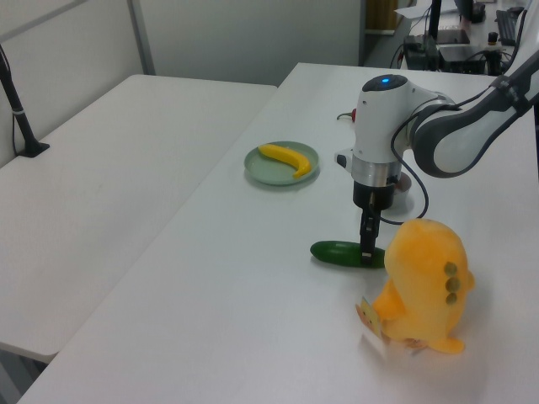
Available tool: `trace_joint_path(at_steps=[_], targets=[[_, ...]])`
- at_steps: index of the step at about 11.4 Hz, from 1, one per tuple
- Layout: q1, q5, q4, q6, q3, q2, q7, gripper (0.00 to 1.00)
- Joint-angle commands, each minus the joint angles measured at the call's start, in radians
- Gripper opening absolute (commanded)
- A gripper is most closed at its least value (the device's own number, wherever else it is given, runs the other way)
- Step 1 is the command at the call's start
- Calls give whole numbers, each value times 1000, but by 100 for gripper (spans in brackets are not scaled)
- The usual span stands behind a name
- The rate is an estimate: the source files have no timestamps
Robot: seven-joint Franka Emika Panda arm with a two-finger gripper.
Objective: Put the cucumber on the left side of the bowl
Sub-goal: 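Lower the gripper over the cucumber and close on it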
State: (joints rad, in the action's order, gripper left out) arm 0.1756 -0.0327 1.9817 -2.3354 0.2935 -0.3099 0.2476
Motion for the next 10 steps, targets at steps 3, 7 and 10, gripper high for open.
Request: trace_joint_path(at_steps=[3, 7, 10], targets=[[5, -52, 12, -16, -2, 9, 25, 0], [-5, -52, 9, -9, -2, 18, 30, 0], [-19, -52, 6, 4, -2, 41, 30, 0]])
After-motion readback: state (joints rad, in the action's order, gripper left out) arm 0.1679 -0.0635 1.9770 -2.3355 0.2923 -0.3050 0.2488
